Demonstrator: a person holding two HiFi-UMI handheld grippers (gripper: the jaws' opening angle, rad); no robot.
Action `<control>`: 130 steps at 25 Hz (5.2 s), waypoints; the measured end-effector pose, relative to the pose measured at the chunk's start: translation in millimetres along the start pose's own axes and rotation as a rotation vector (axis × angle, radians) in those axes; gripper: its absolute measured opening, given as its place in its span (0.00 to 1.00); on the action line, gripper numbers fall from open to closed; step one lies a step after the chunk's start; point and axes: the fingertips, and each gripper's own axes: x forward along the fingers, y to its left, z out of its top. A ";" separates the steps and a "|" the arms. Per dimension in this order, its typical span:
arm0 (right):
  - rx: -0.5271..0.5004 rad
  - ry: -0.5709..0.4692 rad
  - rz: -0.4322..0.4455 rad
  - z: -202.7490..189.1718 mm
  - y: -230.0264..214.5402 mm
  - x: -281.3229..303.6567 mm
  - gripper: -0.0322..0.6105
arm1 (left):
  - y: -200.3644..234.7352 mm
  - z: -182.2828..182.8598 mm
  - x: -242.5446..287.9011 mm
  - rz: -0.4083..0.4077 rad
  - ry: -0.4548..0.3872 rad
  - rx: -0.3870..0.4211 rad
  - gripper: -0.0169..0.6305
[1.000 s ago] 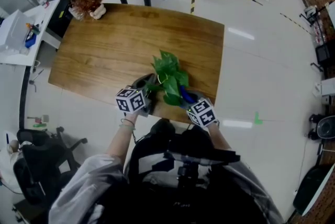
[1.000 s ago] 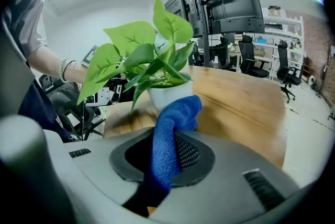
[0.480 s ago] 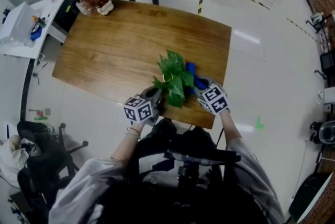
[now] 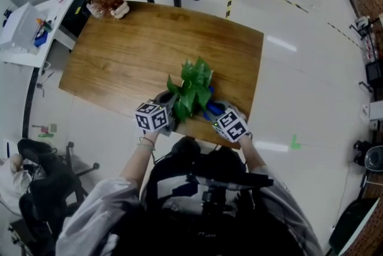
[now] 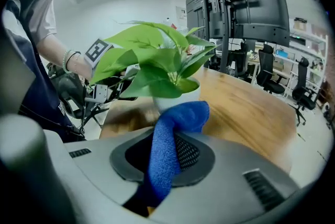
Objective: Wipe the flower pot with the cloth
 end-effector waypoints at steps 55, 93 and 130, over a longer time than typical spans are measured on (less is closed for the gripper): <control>-0.071 -0.020 -0.078 33.9 -60.7 -0.9 0.16 | -10.9 -32.7 -21.8 0.012 0.012 -0.032 0.04; -0.371 -0.006 0.088 84.9 -65.7 23.3 0.16 | -15.3 -18.1 -18.4 -0.030 -0.014 -0.094 0.04; 0.323 -0.214 -0.116 33.9 -7.2 -43.3 0.16 | -21.6 20.3 -42.8 0.054 -0.139 -0.062 0.04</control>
